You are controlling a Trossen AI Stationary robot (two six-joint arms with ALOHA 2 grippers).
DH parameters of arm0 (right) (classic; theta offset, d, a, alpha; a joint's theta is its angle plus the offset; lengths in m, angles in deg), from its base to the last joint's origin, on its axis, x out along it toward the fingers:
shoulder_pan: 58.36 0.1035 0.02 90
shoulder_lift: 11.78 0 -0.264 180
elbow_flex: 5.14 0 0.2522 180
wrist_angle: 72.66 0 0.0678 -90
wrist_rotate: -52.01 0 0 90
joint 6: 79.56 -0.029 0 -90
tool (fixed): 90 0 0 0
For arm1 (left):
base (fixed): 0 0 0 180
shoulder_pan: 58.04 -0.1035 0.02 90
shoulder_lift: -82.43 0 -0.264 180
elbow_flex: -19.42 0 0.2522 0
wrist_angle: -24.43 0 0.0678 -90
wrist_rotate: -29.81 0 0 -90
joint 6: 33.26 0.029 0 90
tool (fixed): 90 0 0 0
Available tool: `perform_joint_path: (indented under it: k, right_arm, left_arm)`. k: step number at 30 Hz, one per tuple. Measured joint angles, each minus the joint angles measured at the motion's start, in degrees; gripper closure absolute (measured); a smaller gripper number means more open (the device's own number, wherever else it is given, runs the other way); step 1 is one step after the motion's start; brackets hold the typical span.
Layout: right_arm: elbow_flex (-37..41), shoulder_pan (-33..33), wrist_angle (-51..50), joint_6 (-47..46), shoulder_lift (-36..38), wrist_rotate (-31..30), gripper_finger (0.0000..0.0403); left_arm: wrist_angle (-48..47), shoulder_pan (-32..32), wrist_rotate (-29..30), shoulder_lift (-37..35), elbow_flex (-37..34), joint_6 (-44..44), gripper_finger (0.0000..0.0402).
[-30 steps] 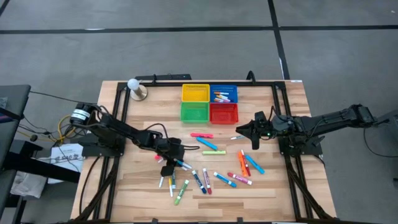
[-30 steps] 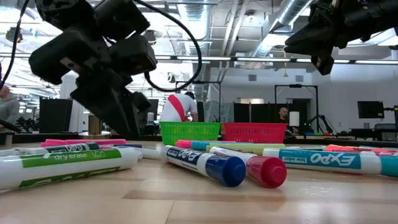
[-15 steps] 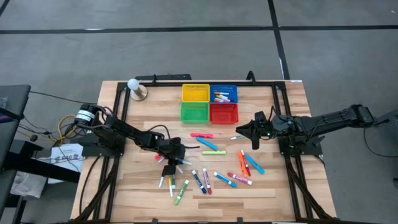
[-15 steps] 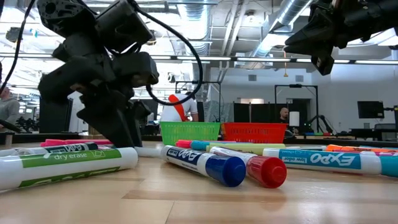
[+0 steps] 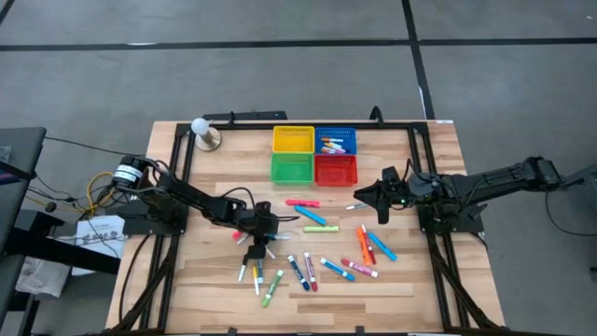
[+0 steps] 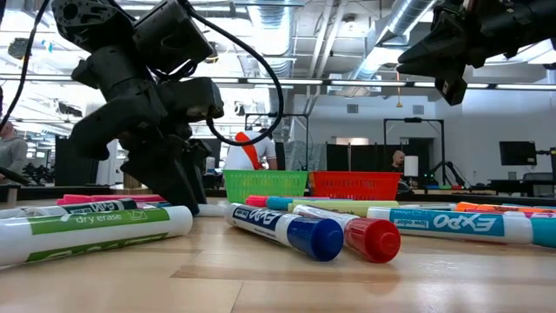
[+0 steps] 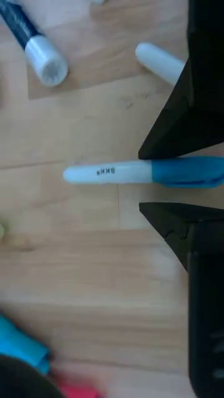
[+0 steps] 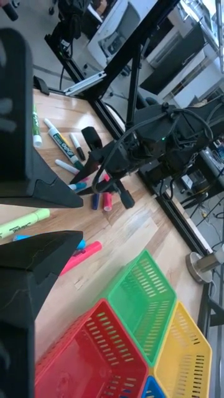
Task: Pick & Place Markers
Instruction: Put the small blue highlighter pen into the blue bin
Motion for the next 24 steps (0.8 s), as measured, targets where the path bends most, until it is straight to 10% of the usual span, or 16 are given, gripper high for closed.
perform_joint_path:
  k: [24]
  right_arm:
    - [0.0,0.0,0.07,-4.98,0.0,-0.04,0.0342]
  left_arm:
    - [1.61,-0.77,3.44,3.08,0.28,2.84,0.0346]
